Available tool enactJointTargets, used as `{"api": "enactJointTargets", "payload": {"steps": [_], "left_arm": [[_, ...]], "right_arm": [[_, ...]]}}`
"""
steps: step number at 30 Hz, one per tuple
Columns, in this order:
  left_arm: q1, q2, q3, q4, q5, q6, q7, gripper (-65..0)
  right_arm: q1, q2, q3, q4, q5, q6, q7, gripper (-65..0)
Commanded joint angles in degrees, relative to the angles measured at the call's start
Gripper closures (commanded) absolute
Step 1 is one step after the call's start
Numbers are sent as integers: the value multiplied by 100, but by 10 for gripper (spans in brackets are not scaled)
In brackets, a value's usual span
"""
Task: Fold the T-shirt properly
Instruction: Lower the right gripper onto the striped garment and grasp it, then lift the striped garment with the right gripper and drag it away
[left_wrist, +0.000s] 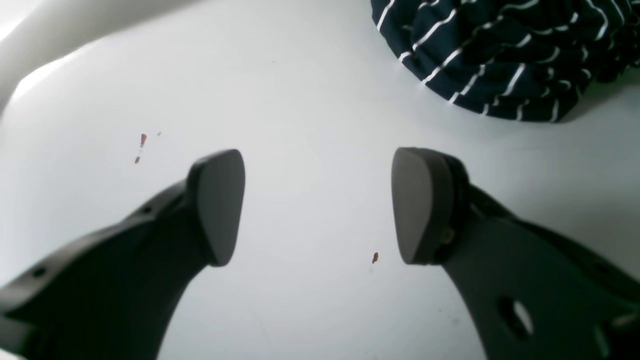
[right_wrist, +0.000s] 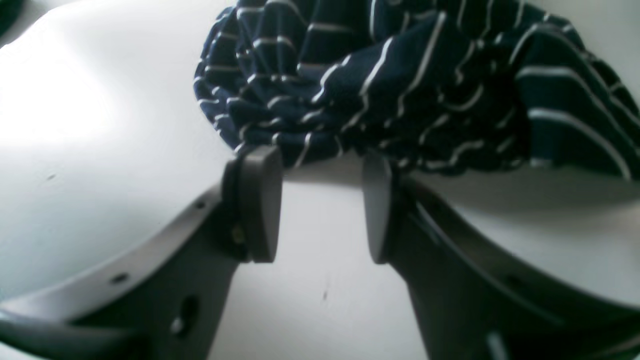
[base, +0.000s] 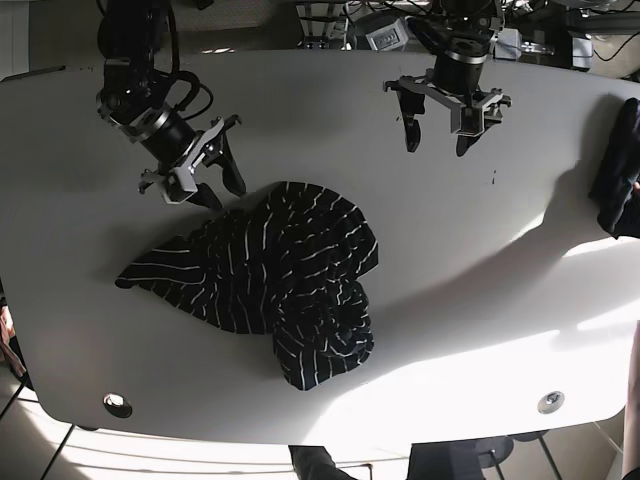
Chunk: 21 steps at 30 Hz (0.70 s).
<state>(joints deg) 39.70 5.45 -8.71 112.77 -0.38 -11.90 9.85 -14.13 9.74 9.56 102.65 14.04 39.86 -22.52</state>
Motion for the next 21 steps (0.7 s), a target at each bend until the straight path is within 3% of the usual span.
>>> {"api": "enactJointTargets", "payload": {"steps": [1,8,14,17,21], "left_arm": [[-10,13,5,94,-19,-1,-101,-433],[-151,4,-4,77,-10,-1,-75,-433],[-168,22,-276,77,-10,-1,-75,-433],[-168,30,-364,77,-10,-1,-75,-433],[-168,30,-461,77,-19,-1,-75,-433]], "right_arm": [[468,42,-266,95,121,14,-178,-263],[2094,15,-1980,-801,121,14,-820,-270],[3114,-187,-3079,-1935,121,14,-794,-469],[3659,-266,-3712,-2410,121,14,-785,-476],[4239,-644,-4134,-3351,112,14,-512,-476]]}}
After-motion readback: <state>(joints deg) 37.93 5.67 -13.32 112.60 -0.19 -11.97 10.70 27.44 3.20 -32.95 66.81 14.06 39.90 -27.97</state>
